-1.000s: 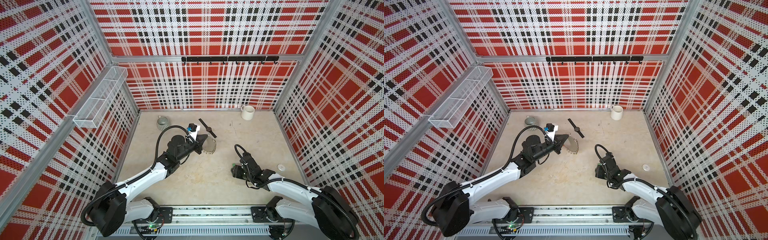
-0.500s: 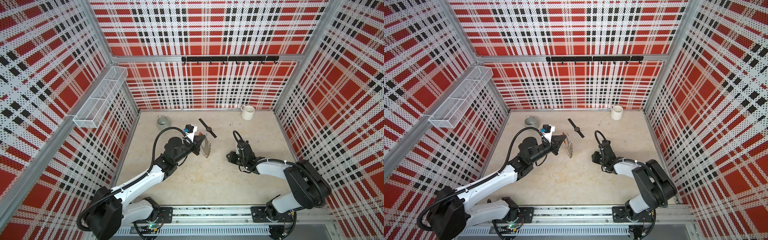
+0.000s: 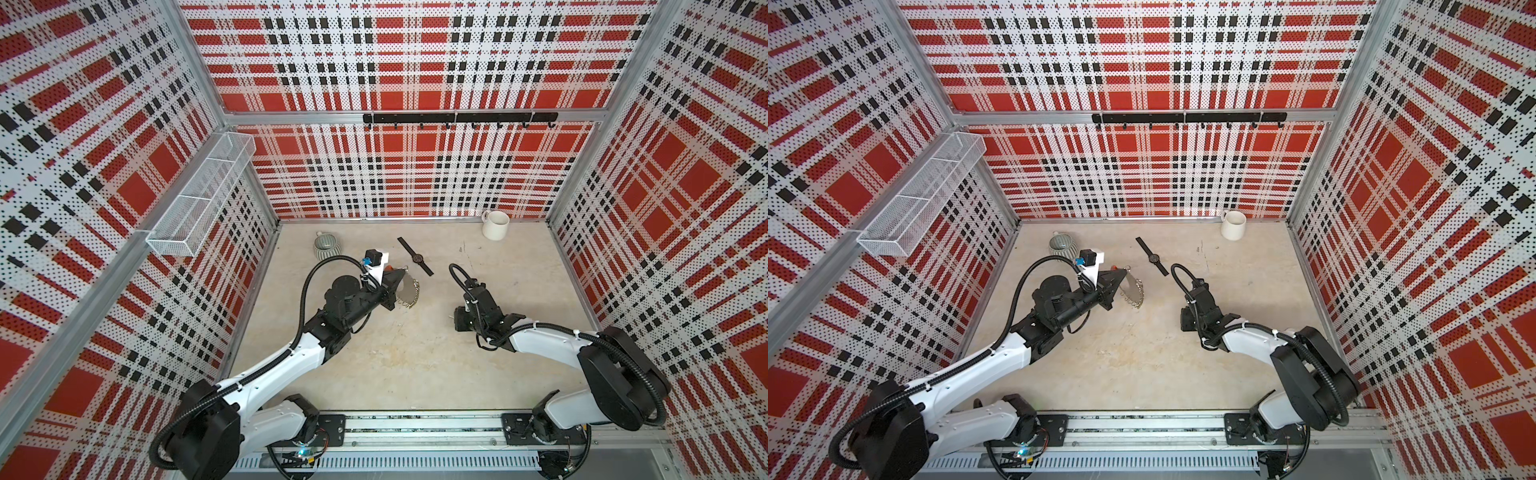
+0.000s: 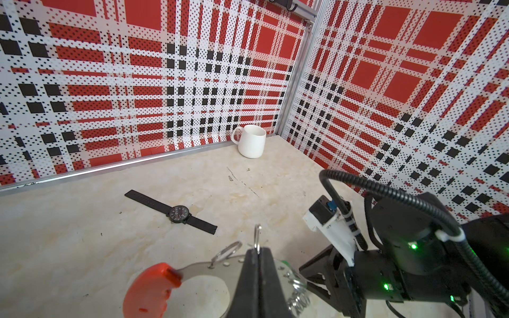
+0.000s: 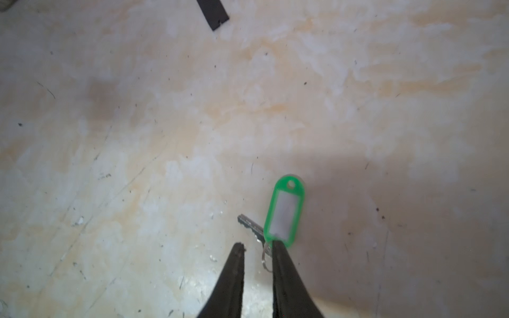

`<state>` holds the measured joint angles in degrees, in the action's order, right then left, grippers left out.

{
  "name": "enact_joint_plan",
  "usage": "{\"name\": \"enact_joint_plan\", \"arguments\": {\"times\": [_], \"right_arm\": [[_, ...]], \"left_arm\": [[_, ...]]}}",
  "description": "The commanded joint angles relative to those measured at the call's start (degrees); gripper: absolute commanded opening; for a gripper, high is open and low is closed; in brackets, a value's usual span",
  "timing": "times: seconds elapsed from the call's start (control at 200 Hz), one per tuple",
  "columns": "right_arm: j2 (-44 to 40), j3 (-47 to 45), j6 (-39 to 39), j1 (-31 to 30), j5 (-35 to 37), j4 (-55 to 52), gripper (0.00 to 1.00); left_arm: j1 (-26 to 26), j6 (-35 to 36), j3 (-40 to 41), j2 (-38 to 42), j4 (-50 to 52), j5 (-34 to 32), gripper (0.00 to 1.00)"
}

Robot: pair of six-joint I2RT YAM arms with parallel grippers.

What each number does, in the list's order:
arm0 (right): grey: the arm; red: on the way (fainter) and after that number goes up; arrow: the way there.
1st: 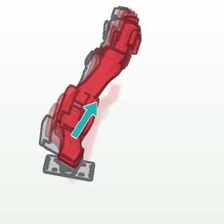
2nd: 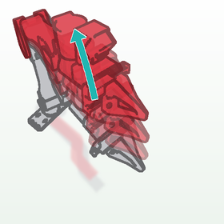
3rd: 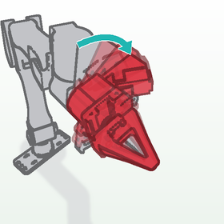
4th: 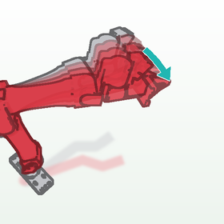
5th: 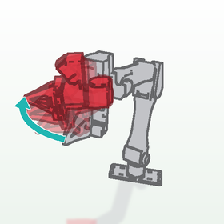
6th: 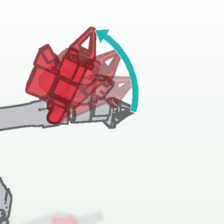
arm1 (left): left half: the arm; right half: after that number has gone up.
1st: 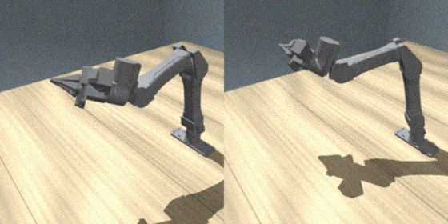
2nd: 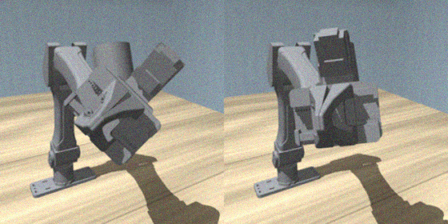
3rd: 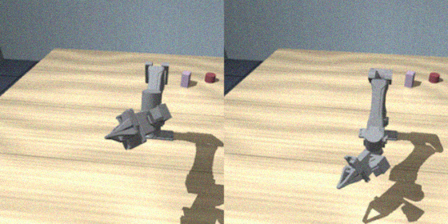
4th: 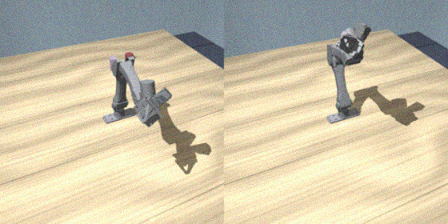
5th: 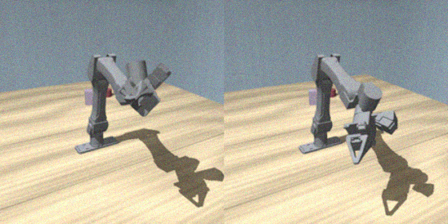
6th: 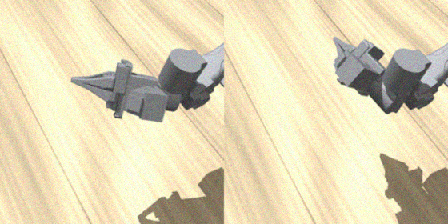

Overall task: Attach keys to a key ring
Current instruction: Pick up the key from the center of the table.

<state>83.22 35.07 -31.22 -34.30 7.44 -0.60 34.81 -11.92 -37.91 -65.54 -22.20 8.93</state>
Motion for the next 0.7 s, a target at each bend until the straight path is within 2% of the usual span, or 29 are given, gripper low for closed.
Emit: {"name": "enact_joint_plan", "arguments": {"times": [0.0,0.21,0.501,0.697], "right_arm": [[0.6,0.5,2.7,-1.4,3.2,-0.6,0.25],[2.5,1.2,3.3,-2.7,6.4,-1.9,0.26],[3.7,1.4,4.0,-2.9,6.2,-1.9,0.25],[3.9,1.5,4.0,-2.9,6.9,-1.6,0.2]], "left_arm": [[-0.3,0.7,-0.5,-0.4,-1.7,0.9,0.0],[-0.3,0.6,0.3,0.6,-1.4,0.5,0.0],[-0.2,0.5,0.1,0.1,-1.5,0.9,0.0],[-0.2,0.5,0.1,0.2,-1.4,1.1,0.0]]}}
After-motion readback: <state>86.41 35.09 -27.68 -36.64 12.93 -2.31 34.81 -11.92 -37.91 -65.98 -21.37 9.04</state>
